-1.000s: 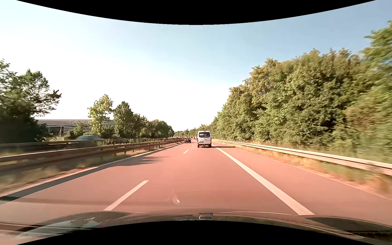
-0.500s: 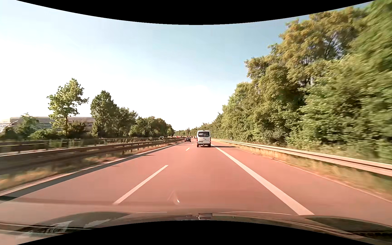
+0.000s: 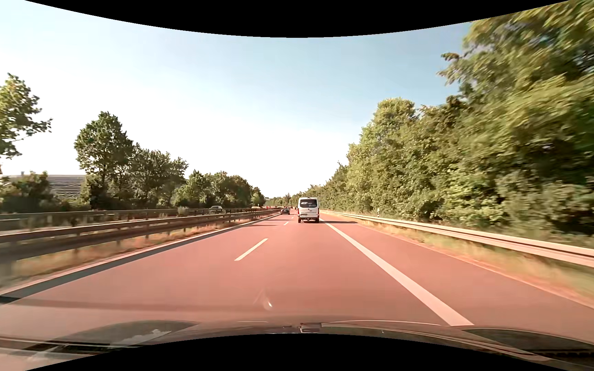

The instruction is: Follow the waypoints while adhering to traffic rules and regulations

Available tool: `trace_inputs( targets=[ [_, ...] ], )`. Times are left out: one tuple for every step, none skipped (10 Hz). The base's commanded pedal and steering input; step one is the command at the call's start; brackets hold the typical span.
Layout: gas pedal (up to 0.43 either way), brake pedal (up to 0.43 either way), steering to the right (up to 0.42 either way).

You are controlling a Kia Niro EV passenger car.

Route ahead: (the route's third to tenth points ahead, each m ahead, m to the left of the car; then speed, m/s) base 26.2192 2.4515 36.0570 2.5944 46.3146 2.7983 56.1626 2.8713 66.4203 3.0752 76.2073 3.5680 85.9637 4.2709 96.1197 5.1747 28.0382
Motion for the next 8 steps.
trace_inputs(
  targets=[
    [0.15, 0.006, -0.005],
    [0.15, 0.006, -0.006],
    [0.15, 0.006, -0.006],
    [0.177, 0.006, -0.008],
    [0.197, 0.006, -0.007],
    [0.22, 0.006, -0.007],
    [0.228, 0.006, -0.007],
    [0.24, 0.006, -0.006]
  ],
)
